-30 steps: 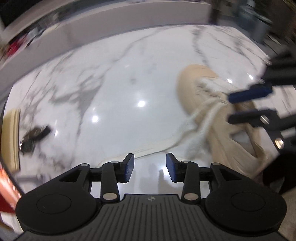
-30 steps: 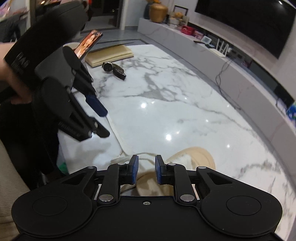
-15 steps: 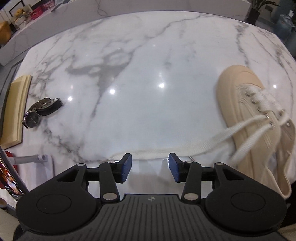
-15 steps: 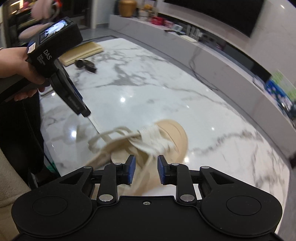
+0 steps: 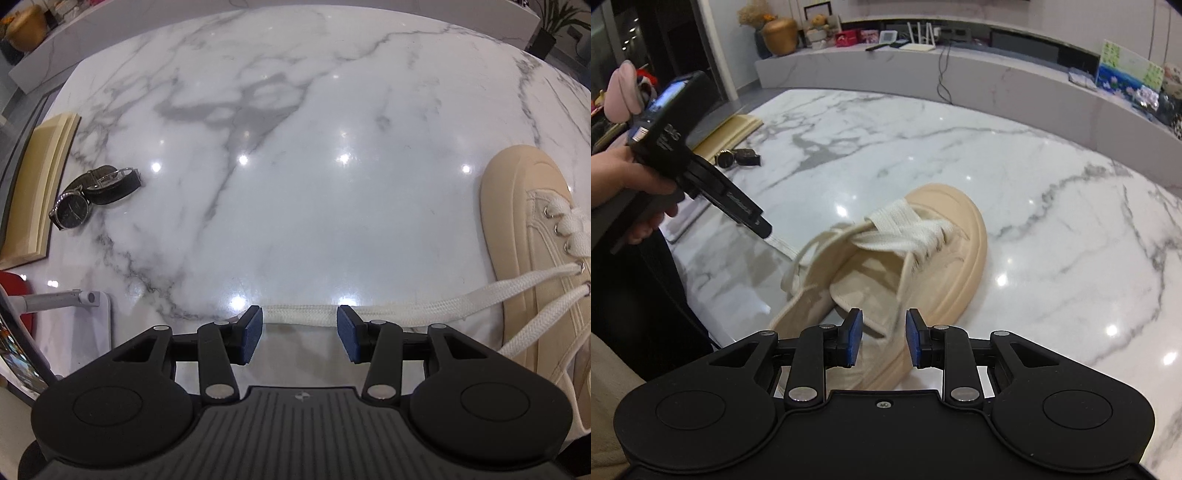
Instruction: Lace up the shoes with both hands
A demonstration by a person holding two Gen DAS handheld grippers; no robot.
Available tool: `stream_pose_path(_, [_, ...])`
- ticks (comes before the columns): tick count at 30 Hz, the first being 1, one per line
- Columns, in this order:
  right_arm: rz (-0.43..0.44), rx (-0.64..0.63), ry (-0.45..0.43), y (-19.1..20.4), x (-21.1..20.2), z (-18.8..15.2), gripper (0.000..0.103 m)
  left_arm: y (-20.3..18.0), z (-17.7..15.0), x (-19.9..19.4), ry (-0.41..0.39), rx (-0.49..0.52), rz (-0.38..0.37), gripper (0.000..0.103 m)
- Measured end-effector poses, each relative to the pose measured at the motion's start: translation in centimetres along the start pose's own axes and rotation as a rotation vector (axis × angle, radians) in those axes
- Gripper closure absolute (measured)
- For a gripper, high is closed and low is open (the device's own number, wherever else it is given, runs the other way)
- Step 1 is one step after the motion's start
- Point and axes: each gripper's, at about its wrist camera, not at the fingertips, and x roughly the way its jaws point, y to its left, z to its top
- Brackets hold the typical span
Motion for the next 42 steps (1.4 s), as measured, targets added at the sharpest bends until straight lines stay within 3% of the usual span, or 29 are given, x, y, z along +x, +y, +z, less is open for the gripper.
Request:
stream_pose_path(10, [-0.106,-0.085,0.114,1.3,2.3,1.3,0.092,-0.1,0.2,0.9,0.026,0.001,-0.003,0.06])
stream_pose_path(20, [-0.178,-0.205,0.166,2.8,3.5,1.5,0.094,0.2,-0.1,1.5,0.024,0.017,-0.023,0.061])
stream_pose_path(22, [-0.192,-0.227,0.174,3.0,3.7,1.4,0.094,0.1,-0.1,1.5,0.018,0.032,-0.027,0.066])
stream_pose_path(23, [-0.198,-0.239,0.177,3.1,3.7,1.4,0.094,0.0,-0.2,1.4,0.012,0.044,-0.033,0.075])
stream_pose_path(24, [-0.205,-0.253,0.18,3.3,3.8,1.3,0.094,-0.2,-0.2,1.4,0.003,0.058,-0.036,0.083])
stream_pose_path(27, [-0.212,-0.271,0.183,3.4,3.7,1.3,0.094,-1.0,-0.4,1.2,-0.04,0.153,-0.025,0.097])
stream_pose_path(34, [-0.21,-0.286,0.182,3.3,3.6,1.3,0.094,-2.4,-1.2,-1.7,-0.203,0.373,-0.033,0.099])
stream_pose_path(40, [-0.203,-0.292,0.177,3.2,3.5,1.3,0.094,-3.9,-1.9,-4.5,-0.295,0.553,-0.034,0.099])
stream_pose_path(42, [-0.204,-0.293,0.176,3.2,3.5,1.3,0.094,-4.0,-1.9,-5.3,-0.304,0.572,-0.033,0.099])
